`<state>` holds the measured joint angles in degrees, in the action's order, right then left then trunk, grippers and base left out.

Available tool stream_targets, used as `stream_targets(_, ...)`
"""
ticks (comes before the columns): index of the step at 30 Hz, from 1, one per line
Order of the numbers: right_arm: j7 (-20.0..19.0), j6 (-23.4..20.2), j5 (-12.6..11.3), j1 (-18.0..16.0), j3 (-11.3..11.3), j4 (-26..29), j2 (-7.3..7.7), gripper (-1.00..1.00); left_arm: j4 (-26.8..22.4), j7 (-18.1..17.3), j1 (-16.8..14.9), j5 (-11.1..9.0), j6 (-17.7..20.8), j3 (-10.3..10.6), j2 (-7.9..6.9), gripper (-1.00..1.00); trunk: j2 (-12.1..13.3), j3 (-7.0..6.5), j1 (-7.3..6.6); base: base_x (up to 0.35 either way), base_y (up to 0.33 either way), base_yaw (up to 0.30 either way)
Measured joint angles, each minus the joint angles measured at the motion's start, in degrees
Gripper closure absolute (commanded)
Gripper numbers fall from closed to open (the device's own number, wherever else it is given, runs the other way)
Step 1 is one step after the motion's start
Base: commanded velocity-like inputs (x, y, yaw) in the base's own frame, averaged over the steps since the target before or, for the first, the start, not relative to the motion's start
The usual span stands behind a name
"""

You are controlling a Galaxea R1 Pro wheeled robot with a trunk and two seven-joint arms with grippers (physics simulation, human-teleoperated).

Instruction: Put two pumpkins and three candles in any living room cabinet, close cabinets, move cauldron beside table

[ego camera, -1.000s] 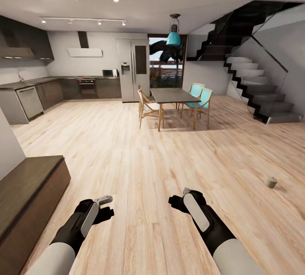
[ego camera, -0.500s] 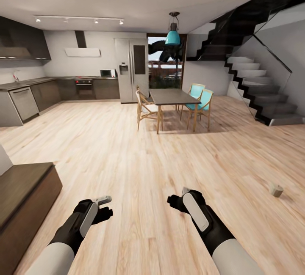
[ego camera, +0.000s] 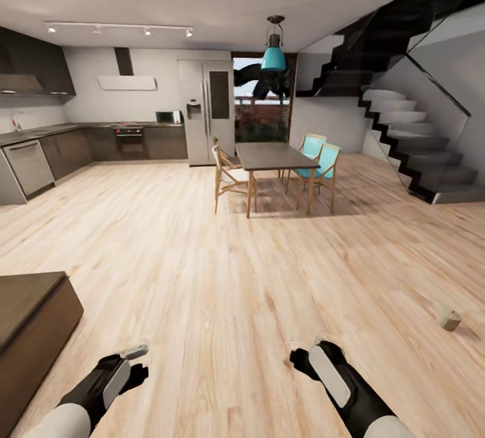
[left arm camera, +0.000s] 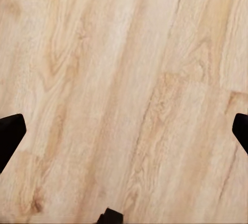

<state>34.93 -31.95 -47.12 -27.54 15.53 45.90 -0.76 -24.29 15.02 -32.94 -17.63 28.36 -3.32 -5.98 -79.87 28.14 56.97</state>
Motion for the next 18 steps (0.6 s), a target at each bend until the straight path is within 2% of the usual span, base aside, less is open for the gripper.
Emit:
stream_targets(2, -0.04, 4.42, 0.32, 1.88, 0.01, -2.64, 0.4, -1.0, 6.44, -0.07, 0.0, 0.08, -6.11, 0.16, -0.29, -1.0, 0.0, 0.0, 0.0, 0.321, -0.111, 0.0)
stream_targets(4, -0.08, 8.33, 0.45, 3.7, 0.05, -5.46, 0.53, -1.0, 9.72, -0.14, 0.01, 0.11, -9.59, 0.28, -0.45, -1.0, 0.0, 0.0, 0.0, 0.321, -0.101, 0.0)
stream_targets(8, -1.17, 15.99, 0.55, 5.94, 0.48, -11.68, 0.26, -1.0, 12.84, -0.3, 0.58, 0.21, -14.93, 0.49, -0.52, -1.0, 0.0, -0.01, 0.0, 0.321, -0.042, 0.0)
stream_targets(14, -7.08, 18.97, 0.81, 6.47, 0.71, -16.4, -0.22, -1.0, 14.76, -0.33, 0.89, 1.69, -21.95, 0.58, -0.53, -1.0, 0.0, -0.01, 0.0, 0.321, -0.007, 0.0)
stream_targets(18, -8.82, 19.72, 0.72, 6.52, 0.57, -17.07, 0.11, -1.0, 16.76, -0.48, 1.08, 2.61, -24.77, 0.59, -0.89, -1.0, 0.0, -0.01, 0.0, 0.322, -0.001, 0.0)
